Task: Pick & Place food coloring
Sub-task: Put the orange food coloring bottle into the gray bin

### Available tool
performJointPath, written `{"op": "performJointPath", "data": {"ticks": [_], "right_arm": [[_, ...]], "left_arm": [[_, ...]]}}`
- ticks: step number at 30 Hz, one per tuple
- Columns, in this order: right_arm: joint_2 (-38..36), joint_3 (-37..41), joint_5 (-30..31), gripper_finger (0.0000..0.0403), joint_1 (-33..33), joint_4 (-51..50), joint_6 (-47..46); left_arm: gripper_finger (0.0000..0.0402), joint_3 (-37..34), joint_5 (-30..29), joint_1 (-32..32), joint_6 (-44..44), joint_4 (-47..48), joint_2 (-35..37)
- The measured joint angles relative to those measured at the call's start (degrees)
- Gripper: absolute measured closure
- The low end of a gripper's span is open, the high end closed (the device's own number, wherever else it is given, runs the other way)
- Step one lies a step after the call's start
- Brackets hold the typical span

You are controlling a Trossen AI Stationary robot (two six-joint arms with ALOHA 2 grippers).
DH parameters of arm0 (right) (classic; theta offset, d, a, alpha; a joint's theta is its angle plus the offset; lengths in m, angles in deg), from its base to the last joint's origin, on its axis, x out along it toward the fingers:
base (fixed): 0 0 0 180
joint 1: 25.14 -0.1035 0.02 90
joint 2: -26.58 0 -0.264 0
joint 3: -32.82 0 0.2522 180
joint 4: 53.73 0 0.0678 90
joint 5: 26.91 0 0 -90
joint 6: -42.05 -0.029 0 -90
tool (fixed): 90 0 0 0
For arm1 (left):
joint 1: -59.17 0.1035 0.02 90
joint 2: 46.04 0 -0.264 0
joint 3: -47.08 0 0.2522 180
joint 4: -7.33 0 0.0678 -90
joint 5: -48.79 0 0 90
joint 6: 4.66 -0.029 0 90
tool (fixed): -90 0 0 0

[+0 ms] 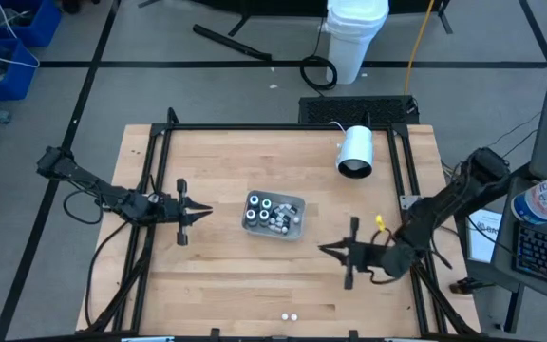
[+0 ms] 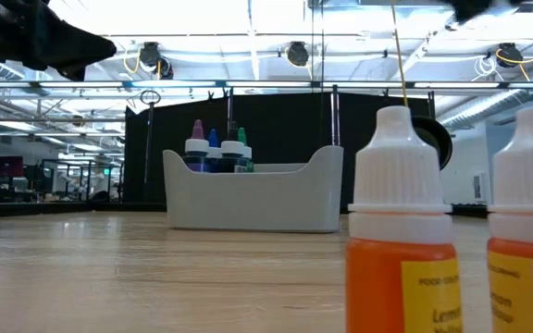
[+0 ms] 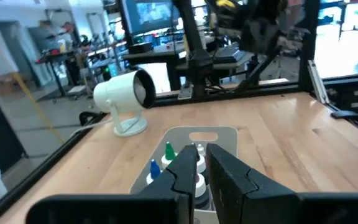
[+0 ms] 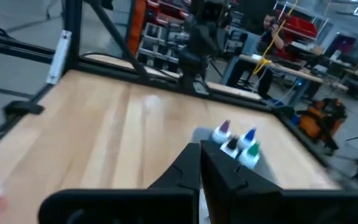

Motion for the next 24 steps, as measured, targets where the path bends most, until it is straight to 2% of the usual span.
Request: {"op": "performJointPath", "data": {"ticks": [5,10,15,18,21,24], "right_arm": [[0.0,10.9,1.2,0.0402,-1.6,11.2,-4.3],[-1.9,18.0,0.8,0.0402,1.3,17.8,-5.3],[-6.0,21.2,-9.1,0.0402,4.9,18.2,-4.6],[-7.5,22.4,-13.7,0.0402,5.7,18.1,-3.3],[-7.9,22.7,-14.4,0.0402,5.6,18.3,-2.0],[-7.7,22.9,-14.1,0.0402,5.6,18.2,-4.5]], "left_arm": [[0.0355,0.0,-2.5,0.0,3.0,0.2,0.0],[0.0355,0.0,-2.5,0.1,5.0,1.2,-1.3],[0.0355,0.0,-2.6,1.1,8.5,-0.4,-5.1],[0.0355,0.0,-1.5,1.6,12.6,-0.8,-8.6],[0.0355,0.2,1.8,1.3,16.2,-4.4,-13.4],[0.0361,4.1,3.5,-1.1,21.1,-4.1,-20.8]]}}
